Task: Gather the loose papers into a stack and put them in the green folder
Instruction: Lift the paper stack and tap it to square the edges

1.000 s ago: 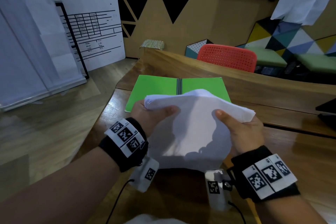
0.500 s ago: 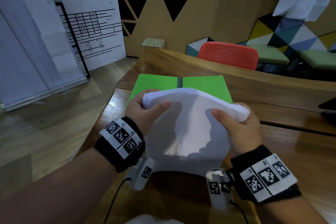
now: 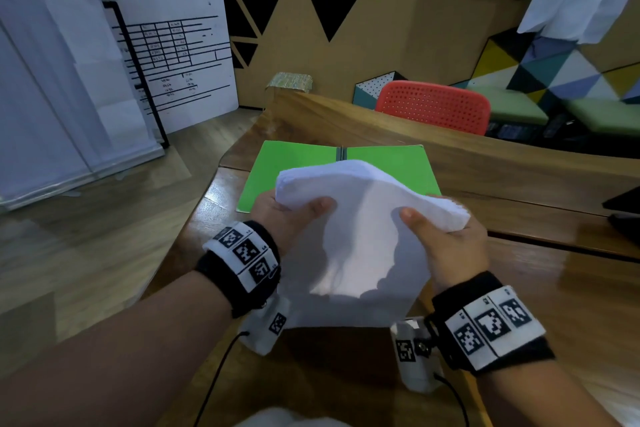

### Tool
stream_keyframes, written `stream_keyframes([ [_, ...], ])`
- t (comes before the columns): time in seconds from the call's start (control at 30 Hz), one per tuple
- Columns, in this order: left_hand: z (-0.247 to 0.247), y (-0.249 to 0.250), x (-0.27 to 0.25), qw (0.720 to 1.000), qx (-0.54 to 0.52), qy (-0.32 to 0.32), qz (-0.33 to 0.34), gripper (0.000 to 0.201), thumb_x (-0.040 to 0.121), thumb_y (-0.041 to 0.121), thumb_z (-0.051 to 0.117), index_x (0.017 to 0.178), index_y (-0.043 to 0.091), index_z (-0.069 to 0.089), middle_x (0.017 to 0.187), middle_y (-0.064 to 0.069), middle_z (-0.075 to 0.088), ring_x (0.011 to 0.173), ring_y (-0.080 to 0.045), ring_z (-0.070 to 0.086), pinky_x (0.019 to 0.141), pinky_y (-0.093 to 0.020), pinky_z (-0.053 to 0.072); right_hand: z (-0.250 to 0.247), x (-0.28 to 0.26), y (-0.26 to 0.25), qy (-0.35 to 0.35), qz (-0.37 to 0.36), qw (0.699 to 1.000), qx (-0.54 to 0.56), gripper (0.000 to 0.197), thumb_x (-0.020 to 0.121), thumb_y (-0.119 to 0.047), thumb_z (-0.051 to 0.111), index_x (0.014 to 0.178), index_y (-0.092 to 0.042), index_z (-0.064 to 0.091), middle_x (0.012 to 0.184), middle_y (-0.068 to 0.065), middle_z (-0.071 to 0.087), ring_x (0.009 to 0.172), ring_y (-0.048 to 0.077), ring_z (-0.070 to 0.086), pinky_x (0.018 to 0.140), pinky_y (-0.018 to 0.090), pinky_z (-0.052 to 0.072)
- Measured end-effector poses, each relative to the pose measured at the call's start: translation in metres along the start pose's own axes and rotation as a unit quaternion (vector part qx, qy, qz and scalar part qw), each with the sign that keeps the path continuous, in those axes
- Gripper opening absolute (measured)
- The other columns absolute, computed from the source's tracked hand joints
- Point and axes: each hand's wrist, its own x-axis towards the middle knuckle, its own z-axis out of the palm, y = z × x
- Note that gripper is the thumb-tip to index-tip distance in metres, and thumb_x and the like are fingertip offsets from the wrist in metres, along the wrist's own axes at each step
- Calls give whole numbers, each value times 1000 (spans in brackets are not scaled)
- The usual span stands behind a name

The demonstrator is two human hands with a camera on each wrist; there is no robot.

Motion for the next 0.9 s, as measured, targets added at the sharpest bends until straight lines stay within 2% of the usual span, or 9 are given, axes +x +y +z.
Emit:
stream_keyframes([
  [0.07, 5, 6, -4, 999, 7, 36, -26, 19, 69, 21, 80, 60, 15, 64, 38, 18, 61, 36, 5, 56, 38, -8, 44, 5, -3, -5, 33, 0, 999, -9, 21, 67, -4, 80, 70, -18, 65, 53, -10, 69, 57, 13, 62, 62, 28, 52],
  [0.17, 7, 12, -6, 998, -23, 55, -3, 22, 71, 15, 78, 56, 18, 61, 38, 18, 61, 35, 8, 55, 42, -10, 48, 6, -3, -13, 53, -37, 998, 11, 21, 69, -4, 78, 69, -19, 64, 57, -8, 69, 60, 11, 63, 60, 27, 52],
  [0.4, 11, -9, -10, 996, 62, 21, -65, 23, 76, 18, 74, 58, 18, 59, 48, 19, 60, 34, 13, 51, 39, 0, 41, 3, -2, 4, 62, 30, 998, 1, 31, 69, -4, 79, 89, -18, 61, 93, 11, 69, 90, 35, 66, 84, 49, 55],
  [0.53, 7, 10, -14, 992, 112, 43, -46, 19, 69, 19, 78, 58, 8, 67, 48, 8, 66, 51, -6, 61, 54, -14, 52, -11, 7, -17, 105, -77, 976, -177, 65, 61, -15, 85, 111, -28, 46, 128, 9, 46, 108, 18, 48, 82, 9, 46],
  [0.6, 8, 31, -18, 977, 210, 9, 37, 23, 70, 29, 71, 66, 6, 67, 63, -3, 70, 67, -17, 65, 72, -29, 55, -9, 1, -37, 76, -176, 927, -323, 85, 57, -31, 85, 129, -23, 41, 136, 5, 39, 117, 10, 36, 102, 17, 36],
  [0.67, 10, 47, -22, 941, 305, -62, 134, 32, 67, 40, 58, 71, 10, 70, 76, -13, 73, 79, -27, 69, 77, -41, 57, 3, -8, -52, -28, -257, 873, -414, 79, 57, -50, 75, 127, -30, 44, 130, -4, 47, 120, 12, 42, 105, 44, 36],
  [0.73, 11, 57, -26, 874, 420, -127, 209, 41, 67, 44, 50, 79, 13, 73, 83, -12, 73, 83, -28, 67, 76, -39, 54, 15, -13, -56, -133, -283, 838, -447, 40, 68, -50, 62, 103, -31, 59, 103, -9, 63, 101, 17, 60, 88, 46, 47],
  [0.8, 11, 55, -23, 861, 432, -165, 214, 37, 67, 47, 55, 79, 16, 72, 81, -8, 72, 83, -27, 66, 74, -36, 54, 19, -10, -53, -175, -270, 857, -402, 16, 73, -37, 61, 75, -22, 63, 70, -3, 62, 70, 17, 59, 66, 38, 48],
  [0.9, 1, 37, -10, 889, 410, -173, 111, 33, 62, 43, 78, 79, 16, 70, 84, -11, 73, 86, -28, 68, 80, -39, 55, 8, -4, -48, -172, -218, 911, -306, 15, 70, -26, 66, 64, -14, 61, 63, 12, 62, 59, 21, 54, 60, 38, 46],
])
